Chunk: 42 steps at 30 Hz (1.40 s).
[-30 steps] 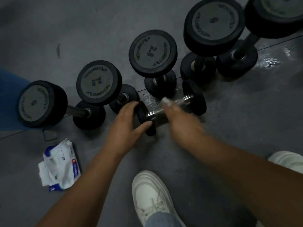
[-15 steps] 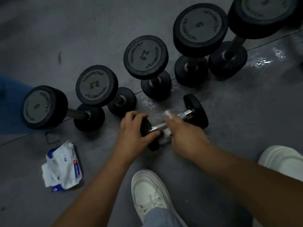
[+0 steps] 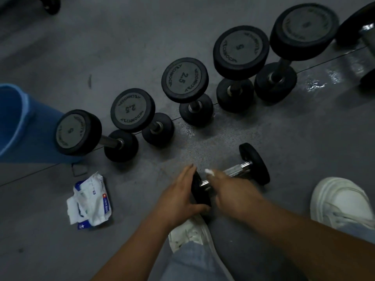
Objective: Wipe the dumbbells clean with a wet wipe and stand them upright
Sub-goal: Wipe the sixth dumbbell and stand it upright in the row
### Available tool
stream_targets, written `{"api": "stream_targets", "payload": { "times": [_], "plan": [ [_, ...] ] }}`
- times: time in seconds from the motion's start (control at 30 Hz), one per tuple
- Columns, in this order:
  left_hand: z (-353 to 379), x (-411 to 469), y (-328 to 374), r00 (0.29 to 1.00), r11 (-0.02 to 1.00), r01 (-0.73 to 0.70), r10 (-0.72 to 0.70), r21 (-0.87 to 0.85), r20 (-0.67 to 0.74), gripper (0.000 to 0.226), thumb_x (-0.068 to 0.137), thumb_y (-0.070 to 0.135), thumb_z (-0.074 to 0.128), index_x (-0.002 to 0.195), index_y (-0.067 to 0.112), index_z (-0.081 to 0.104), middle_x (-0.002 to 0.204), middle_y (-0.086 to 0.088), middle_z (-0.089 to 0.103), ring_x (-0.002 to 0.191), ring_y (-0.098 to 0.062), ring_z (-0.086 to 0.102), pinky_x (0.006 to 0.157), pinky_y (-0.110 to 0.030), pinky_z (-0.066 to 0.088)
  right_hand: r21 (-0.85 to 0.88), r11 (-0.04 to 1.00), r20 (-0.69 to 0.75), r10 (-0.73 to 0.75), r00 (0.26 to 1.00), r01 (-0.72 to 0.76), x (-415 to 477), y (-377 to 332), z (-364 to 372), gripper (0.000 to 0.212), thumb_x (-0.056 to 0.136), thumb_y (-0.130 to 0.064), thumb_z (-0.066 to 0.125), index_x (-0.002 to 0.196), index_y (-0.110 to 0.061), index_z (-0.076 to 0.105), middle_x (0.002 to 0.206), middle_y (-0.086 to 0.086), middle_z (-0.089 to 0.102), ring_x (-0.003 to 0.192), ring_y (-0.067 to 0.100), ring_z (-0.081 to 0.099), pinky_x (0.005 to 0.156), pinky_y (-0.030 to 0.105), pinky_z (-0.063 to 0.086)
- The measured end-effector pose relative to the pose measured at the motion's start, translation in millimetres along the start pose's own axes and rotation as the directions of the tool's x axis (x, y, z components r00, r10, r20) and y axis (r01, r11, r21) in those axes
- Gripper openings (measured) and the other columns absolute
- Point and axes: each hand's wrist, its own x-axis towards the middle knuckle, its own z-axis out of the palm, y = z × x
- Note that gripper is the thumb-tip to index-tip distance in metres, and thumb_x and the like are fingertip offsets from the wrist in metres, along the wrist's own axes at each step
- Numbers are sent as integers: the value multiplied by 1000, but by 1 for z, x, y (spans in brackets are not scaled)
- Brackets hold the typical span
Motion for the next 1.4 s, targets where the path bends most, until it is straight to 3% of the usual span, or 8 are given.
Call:
{"api": "stream_targets", "payload": {
  "times": [0.4,0.53,0.63,0.8,0.97,1.07,1.3,1.4],
  "plan": [
    [33,-28,10,994,997,-62,57,51,92,123,68,57,80,157,27,1,165,12,-3,150,-6,1,120,-21,11,-14,948,-5,318,948,-318,-32,17,14,41,101,-18,33,142,-24,38,138,9,49,112,32,59,89,43,50],
    [47,-33,10,992,998,-58,59,-12,114,129,62,56,84,157,27,1,164,12,-2,149,-5,7,113,-9,7,171,971,123,150,981,-170,-51,-4,29,43,106,-36,28,147,-34,35,141,1,53,125,25,53,104,37,41],
    [62,-39,6,994,990,-26,40,-137,98,131,59,54,87,155,31,0,162,13,-1,145,3,5,107,0,2,189,895,32,406,913,-405,-41,23,30,47,100,-41,28,143,-27,41,137,2,55,118,27,57,100,41,43],
    [86,-41,-6,1000,968,-3,7,-250,15,132,50,60,86,147,40,-2,153,29,0,147,-1,13,113,-7,13,129,959,178,229,957,-253,-50,-10,38,42,103,-28,31,145,-32,34,144,7,47,118,31,56,97,41,46],
    [82,-39,-7,999,981,-39,42,-189,13,131,49,69,79,147,46,-4,159,19,1,140,6,13,112,-11,17,199,879,7,440,898,-433,-48,10,37,45,103,-24,30,147,-32,33,144,1,47,117,27,58,95,40,45],
    [81,-38,-5,999,979,-46,51,-197,19,121,48,72,75,141,55,-2,162,12,11,141,-4,27,113,-19,29,243,941,87,222,971,-237,-56,-13,42,38,101,-24,37,139,-24,41,130,5,54,107,32,60,83,44,47],
    [80,-39,1,988,966,-136,115,-220,-104,111,48,60,83,140,32,28,151,4,31,133,-11,42,107,-23,38,91,943,-58,325,944,-319,-50,17,43,47,101,-17,32,144,-34,36,140,-7,48,117,17,56,95,34,48],
    [57,-39,14,976,958,-178,144,-224,-161,109,46,58,82,140,35,29,150,11,28,128,-3,42,101,-6,31,97,959,-76,274,959,-267,-40,15,32,34,101,-20,34,130,-30,50,127,-5,57,109,18,60,94,37,49]
  ]
}}
